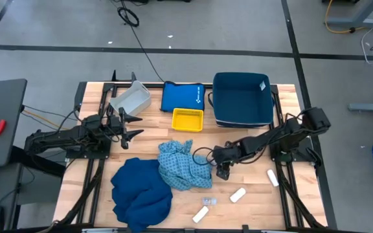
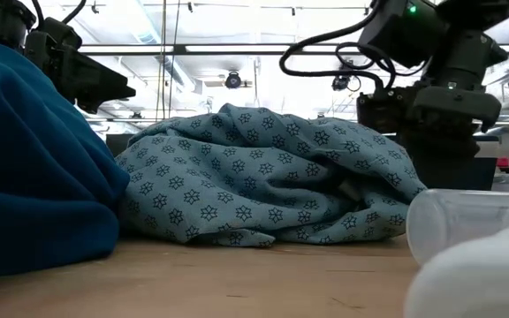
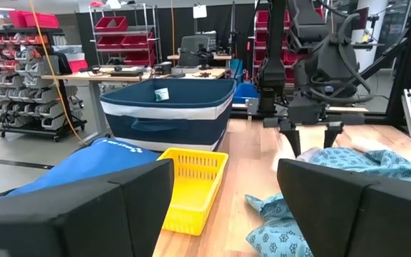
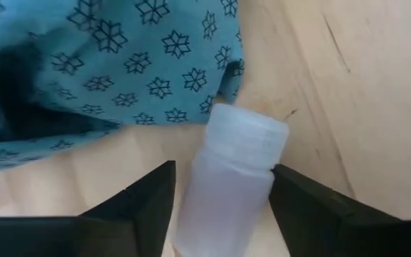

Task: Pick & place medical supplies in basket/bin
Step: Put the top transparent pill bottle into the gray bin

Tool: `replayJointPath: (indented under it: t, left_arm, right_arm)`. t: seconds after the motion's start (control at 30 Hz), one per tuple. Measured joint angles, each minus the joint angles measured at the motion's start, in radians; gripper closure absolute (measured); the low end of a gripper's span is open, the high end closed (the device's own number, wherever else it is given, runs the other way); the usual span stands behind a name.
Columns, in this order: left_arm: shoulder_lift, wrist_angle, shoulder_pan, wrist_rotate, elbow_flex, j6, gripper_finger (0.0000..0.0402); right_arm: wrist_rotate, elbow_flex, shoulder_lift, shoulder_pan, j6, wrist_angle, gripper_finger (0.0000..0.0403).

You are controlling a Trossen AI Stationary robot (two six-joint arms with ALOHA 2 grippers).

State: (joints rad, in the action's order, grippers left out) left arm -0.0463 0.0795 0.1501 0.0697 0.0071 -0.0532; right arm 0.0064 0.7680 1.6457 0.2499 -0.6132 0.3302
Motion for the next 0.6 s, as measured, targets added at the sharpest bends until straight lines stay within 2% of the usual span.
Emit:
replayJointPath:
  t: [0.2, 0.6]
  left_arm:
    - [0.0, 0.0, 0.0, 0.0, 0.0, 0.001, 0.0145]
    - [0.0, 0.004, 0.0, -0.004, 0.0, 0.004, 0.0145]
  right_arm:
    - [0.096, 0.065, 0.007, 0.031, 0.019, 0.116, 0.0273]
    - [0.236, 0.184, 0.007, 0.087, 0.058, 0.204, 0.0273]
